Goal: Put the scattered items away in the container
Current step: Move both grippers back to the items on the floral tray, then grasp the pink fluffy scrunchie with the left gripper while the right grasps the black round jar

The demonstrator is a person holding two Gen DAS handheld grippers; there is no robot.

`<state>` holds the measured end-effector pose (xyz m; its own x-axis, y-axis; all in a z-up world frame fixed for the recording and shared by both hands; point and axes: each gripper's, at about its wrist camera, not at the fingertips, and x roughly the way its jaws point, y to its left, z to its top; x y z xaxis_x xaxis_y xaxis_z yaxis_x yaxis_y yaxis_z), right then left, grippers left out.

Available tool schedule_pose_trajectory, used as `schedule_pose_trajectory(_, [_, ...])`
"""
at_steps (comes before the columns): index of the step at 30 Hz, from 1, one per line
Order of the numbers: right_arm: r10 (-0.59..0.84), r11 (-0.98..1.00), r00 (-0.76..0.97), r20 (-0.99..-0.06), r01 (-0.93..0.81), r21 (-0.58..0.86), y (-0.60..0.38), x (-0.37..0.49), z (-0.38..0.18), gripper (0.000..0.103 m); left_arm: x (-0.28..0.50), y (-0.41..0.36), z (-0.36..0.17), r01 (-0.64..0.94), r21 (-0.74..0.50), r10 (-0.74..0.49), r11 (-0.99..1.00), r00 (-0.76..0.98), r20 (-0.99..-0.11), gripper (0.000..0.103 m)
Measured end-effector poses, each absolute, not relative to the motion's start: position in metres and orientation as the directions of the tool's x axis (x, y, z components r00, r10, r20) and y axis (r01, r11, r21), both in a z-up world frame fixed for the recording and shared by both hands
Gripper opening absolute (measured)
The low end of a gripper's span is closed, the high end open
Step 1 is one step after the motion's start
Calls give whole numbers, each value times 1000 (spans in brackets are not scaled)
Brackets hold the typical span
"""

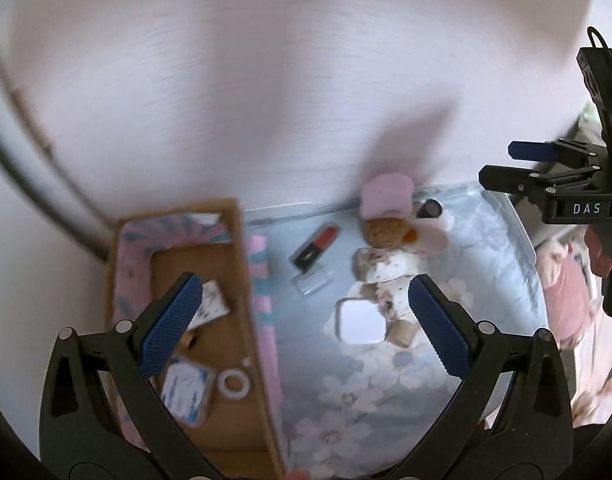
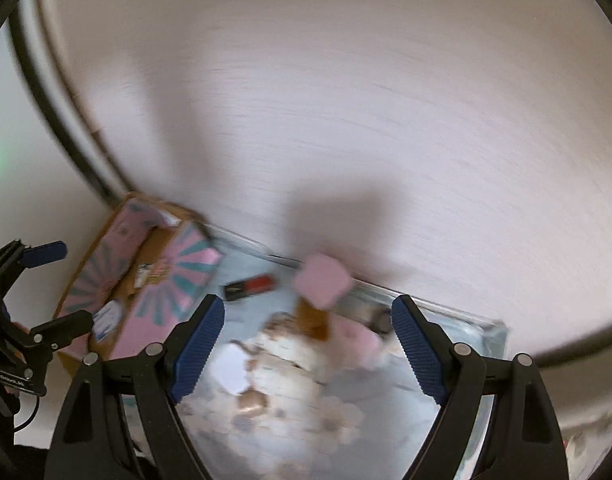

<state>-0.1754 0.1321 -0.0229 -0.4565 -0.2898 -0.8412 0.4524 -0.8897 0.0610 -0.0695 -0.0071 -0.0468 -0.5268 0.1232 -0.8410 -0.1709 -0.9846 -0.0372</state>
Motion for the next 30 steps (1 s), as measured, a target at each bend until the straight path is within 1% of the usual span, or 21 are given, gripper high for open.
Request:
schedule_pose_trajectory(4, [-297,-914,-434,-851,386,123,170,-185,-42,83,-94,25,-61,-234,-66,175,-970,-481,-859,103])
schedule_pose_trajectory(11, [-307,-936,-393,-867,288,201,214,-201,-95,83,-150,63,-101,-260,-99,207,-961,-430,-879,103])
schedule_pose_trajectory(15, [-298,-943,-393,-870,261,206,219,-215,-128,83,-178,83,-126,-266,-96,207,-959,-428,-880,102])
schedule_pose_trajectory(19, [-310,-943,-382,-871,241,229,213,-236,-152,77,-197,98,-144,-260,-87,195,-962,-423,-885,99])
schedule_pose_trajectory(22, [-303,-946,-375,-876,228,229,206,-250,-169,76,-205,104,-156,-247,-84,184,-965,-417,-890,96])
schedule_pose_trajectory(24, [-296,-948,-365,-883,226,224,200,-258,-182,73,-211,106,-164,-240,-96,190,-966,-409,-893,89])
schedule_pose_trajectory(26, [-296,-947,-351,-888,228,226,196,-262,-191,66,-215,109,-172,-240,-95,187,-966,-396,-899,82])
schedule_pose_trajectory(28, [-299,-945,-339,-892,232,229,193,-265,-198,63,-218,113,-178,-245,-98,190,-965,-389,-902,76])
schedule_pose_trajectory(29, [-299,-945,-333,-894,235,228,191,-266,-201,61,-219,115,-181,-249,-101,194,-963,-382,-903,65])
schedule_pose_trajectory(30, [-299,-944,-328,-896,241,227,190,-265,-204,59,-221,116,-183,-250,-102,193,-963,-376,-906,48])
